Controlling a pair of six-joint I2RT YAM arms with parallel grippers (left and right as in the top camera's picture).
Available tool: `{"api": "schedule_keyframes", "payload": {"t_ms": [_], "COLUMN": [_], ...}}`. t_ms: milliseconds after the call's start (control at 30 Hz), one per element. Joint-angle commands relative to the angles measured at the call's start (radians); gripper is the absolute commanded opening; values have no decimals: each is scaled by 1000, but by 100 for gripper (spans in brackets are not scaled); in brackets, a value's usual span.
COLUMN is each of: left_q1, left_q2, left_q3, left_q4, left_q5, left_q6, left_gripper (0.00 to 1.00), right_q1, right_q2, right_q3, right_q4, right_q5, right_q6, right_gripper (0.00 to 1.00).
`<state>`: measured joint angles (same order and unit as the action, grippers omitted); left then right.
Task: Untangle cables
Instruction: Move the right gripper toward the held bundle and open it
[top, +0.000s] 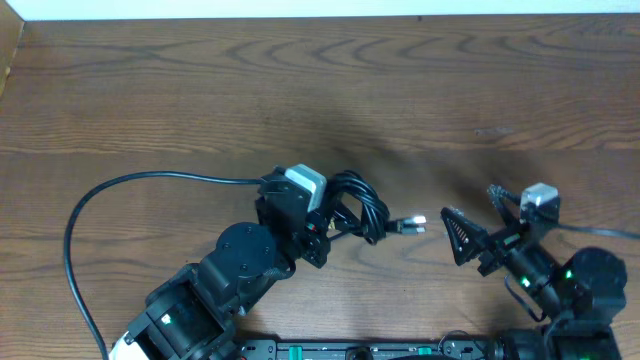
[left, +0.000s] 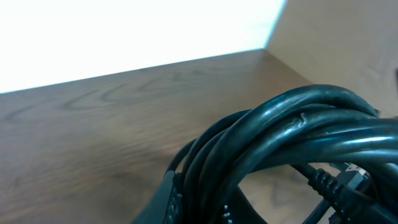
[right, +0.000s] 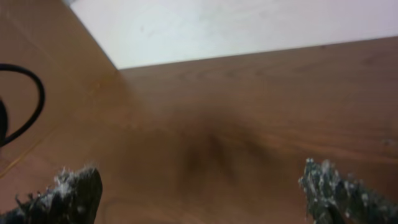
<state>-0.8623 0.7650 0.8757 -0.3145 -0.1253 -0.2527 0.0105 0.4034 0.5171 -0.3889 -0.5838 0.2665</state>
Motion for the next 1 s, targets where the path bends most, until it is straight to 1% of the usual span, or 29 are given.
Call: {"api": "schedule_keyframes", "payload": {"t_ms": [0, 67, 200, 300, 400, 500, 833, 967], "left_q1": [-1, -1, -1, -1, -1, -1, -3, -13], "left_q2": [-8, -8, -8, -7, -6, -5, 56, 70], "left_q3": [12, 12, 12, 12, 12, 12, 12, 12], "left_q4": [3, -3, -41, -58, -66, -69, -47, -25], "left_q5": [-104, -103, -66, 11, 44, 99, 164, 179], "left_q6": [-127, -127, -104, -80, -81, -82, -108, -108], "left_gripper": [7, 7, 7, 7, 7, 7, 7, 7], "right_q1": [6, 6, 6, 6, 6, 6, 6, 6], "right_q2": [83, 131, 179, 180, 180, 180, 180, 180], "right_q3": [88, 129, 163, 164, 164, 164, 163, 162], "right_q4": [-44, -72, -53, 10, 85, 149, 153, 127], "right_q5": [-95, -152, -317, -440, -563, -647, -661, -628], "right_q6": [-73, -112, -152, -152, -151, -151, -154, -179], "right_gripper": [99, 99, 99, 99, 99, 99, 99, 99]}}
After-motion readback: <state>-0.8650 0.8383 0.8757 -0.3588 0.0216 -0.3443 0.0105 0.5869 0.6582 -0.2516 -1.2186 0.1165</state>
